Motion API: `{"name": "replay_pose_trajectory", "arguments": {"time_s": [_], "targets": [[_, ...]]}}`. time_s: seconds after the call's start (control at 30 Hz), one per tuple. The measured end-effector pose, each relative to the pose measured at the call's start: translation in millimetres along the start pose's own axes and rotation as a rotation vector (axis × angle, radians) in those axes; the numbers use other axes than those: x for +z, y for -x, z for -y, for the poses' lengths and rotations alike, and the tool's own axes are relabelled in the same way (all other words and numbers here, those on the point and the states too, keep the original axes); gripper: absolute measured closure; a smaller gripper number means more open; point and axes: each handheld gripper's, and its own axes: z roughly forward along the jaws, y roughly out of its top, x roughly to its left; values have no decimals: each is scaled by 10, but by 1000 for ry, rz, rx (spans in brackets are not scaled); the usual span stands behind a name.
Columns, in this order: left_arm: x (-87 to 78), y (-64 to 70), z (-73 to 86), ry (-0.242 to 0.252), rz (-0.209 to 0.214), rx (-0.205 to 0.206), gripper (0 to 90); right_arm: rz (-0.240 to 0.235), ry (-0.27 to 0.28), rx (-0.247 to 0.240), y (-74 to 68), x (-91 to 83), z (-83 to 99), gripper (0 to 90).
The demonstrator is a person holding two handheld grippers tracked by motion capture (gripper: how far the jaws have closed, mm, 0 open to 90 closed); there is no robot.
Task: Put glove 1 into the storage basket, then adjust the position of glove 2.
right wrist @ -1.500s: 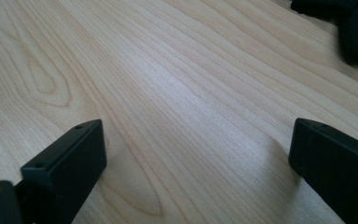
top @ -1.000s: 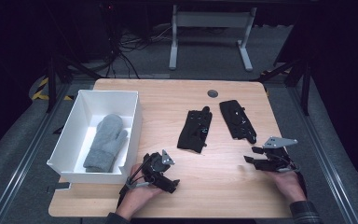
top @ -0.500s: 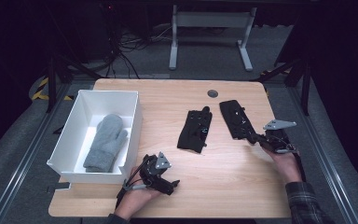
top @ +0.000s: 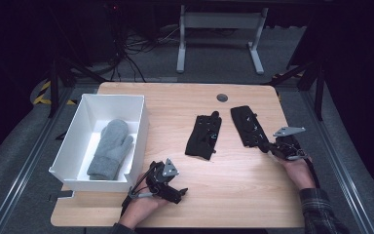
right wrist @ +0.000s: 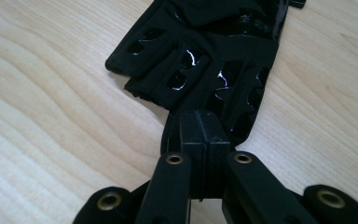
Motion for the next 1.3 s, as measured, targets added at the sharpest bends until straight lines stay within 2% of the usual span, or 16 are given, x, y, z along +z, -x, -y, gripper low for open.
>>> {"name": "replay_pose_trajectory", "arguments": {"time_s": [0.2, 0.27, 0.47, 0.67, 1.13, 1.3], "targets": [[0, 1, 1, 0, 0, 0, 0, -45, -11, -13, -89, -75, 57, 900], [0, 1, 1, 0, 2, -1, 0, -59, -18, -30, -139, -105, 75, 900], [-1, 1, 2, 0, 2, 0, 0, -78, -29, -46, -240, -151, 100, 900], [-3, 1, 3, 0, 3, 2, 0, -134, -25, -54, -372, -218, 165, 900], [-6, 4, 9, 2, 9, 7, 0, -266, -15, -110, -804, -325, 261, 900], [-7, 3, 9, 1, 10, 12, 0, -312, -10, -155, -1001, -300, 224, 900]]}}
